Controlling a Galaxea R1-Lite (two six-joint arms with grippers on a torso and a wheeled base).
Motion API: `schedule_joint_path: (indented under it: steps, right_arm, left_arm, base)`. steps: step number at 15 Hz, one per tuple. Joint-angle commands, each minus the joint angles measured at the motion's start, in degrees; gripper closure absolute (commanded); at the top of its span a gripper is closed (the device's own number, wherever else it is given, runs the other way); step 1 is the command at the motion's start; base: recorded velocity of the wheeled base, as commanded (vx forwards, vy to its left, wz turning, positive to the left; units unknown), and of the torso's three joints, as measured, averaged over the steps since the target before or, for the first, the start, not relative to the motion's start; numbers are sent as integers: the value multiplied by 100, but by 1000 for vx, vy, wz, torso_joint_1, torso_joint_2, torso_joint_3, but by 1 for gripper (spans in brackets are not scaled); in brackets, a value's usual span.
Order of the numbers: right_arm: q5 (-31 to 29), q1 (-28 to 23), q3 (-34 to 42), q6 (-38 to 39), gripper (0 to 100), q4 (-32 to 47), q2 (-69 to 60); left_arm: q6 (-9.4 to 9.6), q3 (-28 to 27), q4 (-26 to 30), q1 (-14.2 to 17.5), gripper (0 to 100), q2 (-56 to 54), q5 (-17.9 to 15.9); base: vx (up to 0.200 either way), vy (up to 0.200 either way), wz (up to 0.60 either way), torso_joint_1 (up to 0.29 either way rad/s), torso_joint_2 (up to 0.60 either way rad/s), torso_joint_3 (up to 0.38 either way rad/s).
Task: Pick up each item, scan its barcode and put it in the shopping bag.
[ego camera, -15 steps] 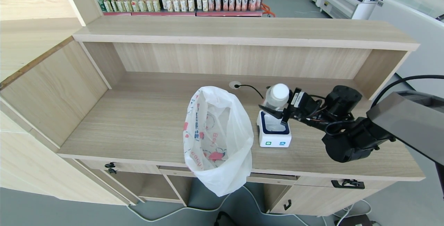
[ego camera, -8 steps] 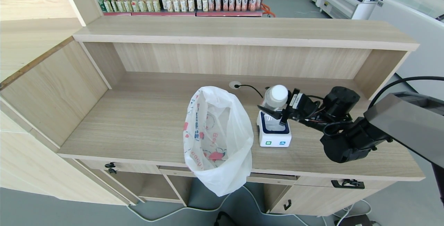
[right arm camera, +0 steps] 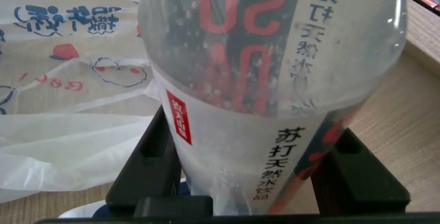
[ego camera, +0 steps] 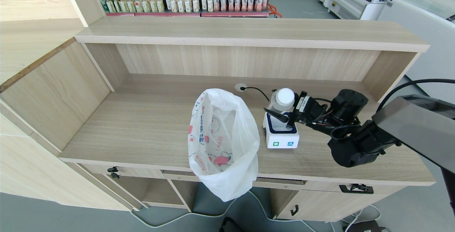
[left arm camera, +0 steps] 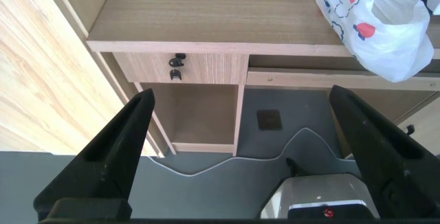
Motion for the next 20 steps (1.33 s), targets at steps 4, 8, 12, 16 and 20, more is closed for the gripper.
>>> schedule_joint_path:
  steps: [4, 8, 12, 16, 20]
  right_arm:
    - [-13, 5, 50, 4, 100, 1, -111]
    - [-646, 110, 463, 338, 100, 80, -779]
    - [-2606, 664, 1219, 2008, 100, 388, -1948]
    - [-3942, 1253, 1641, 2948, 100, 1328, -2888]
    - [-4619, 1393, 1694, 3475, 100, 1970, -3213]
  left_arm:
    - [-1, 0, 2, 0, 0, -1, 0]
    - [-1, 0, 2, 0, 0, -1, 0]
    - [17, 0, 2, 0, 0, -1, 9]
    - [-1, 0, 2, 0, 0, -1, 0]
    - [8, 0, 2, 0, 0, -1, 0]
  base:
    - [0, 0, 0, 0, 0, 0]
    - [0, 0, 0, 0, 0, 0]
    - [0, 0, 0, 0, 0, 0]
    - [0, 50, 0, 1, 2, 2]
    - [0, 200, 0, 5, 2, 2]
